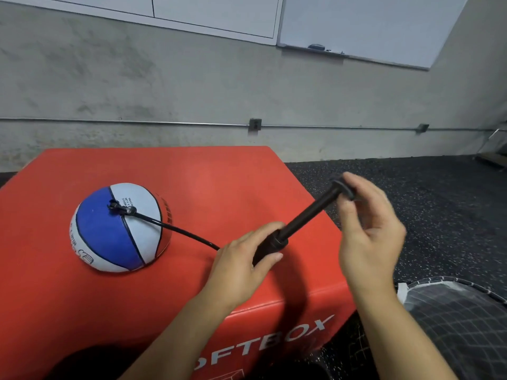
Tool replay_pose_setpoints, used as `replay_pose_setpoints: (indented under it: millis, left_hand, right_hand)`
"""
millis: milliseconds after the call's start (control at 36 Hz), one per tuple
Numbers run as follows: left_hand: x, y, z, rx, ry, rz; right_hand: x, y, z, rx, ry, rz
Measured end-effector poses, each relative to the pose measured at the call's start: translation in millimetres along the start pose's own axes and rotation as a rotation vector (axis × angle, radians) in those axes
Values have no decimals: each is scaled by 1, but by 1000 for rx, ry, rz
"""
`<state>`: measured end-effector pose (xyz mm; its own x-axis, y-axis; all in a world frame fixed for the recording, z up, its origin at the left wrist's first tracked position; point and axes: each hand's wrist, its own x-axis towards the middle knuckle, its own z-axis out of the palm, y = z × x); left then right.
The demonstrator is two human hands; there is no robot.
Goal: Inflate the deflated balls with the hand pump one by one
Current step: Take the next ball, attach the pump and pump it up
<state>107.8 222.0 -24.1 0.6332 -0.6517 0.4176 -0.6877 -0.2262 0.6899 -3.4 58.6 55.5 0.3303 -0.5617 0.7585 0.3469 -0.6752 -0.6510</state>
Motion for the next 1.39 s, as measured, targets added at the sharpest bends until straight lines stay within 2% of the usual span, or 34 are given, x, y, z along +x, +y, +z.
replay_pose_setpoints:
  millis: [83, 222, 556, 1000, 1250, 1389]
  left_hand:
    - [0, 1, 4, 14, -11, 1]
    - [0, -1, 5, -13, 2, -9]
    - [2, -3, -5, -144, 96, -25]
    - [0, -5, -11, -144, 145, -13]
    - [-1, -7, -10, -144, 110, -4]
    - [0, -7, -4, -95, 63, -17]
  right_hand:
    - [6, 2, -14, -2, 66, 23]
    - [3, 2, -15, -100, 43, -40]
    - [-18, 3, 9, -160, -178, -108]
    - [-51, 13, 45, -171, -419, -41]
    - [-40, 4, 37, -154, -289, -52]
    - [-19, -5, 21, -132, -106, -51]
